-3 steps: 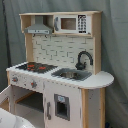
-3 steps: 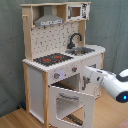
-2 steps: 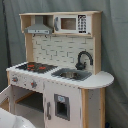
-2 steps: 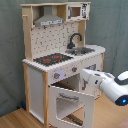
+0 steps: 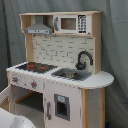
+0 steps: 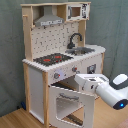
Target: Play with the kitchen
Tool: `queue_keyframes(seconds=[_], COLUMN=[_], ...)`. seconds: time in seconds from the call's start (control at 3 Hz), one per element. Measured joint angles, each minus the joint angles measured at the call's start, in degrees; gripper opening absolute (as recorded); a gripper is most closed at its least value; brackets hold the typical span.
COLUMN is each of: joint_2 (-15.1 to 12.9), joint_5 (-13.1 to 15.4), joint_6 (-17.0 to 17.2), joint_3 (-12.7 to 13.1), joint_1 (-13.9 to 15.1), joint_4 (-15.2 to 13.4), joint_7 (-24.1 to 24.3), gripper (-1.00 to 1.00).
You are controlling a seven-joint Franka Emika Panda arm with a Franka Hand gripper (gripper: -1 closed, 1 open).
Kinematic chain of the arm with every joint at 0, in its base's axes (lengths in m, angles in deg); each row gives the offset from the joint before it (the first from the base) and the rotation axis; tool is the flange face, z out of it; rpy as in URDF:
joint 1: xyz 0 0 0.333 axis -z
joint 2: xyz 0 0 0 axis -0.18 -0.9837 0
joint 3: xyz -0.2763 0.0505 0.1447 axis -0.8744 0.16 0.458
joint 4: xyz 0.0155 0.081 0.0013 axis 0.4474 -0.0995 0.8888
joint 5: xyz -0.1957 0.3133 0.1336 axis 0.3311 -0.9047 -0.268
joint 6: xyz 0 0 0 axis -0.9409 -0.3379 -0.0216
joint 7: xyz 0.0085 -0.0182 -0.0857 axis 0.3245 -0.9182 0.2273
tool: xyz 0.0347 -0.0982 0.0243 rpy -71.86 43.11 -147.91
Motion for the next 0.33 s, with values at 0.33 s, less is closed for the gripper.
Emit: queue_keyframes(seconds=[0.33], joint_2=[0.53], joint_5=[3.05], joint_6=[-5.18], joint_3=[0.41], joint_1=[0.93], joint_4=[-0.06], joint_7=[0.18], gripper=[1.00])
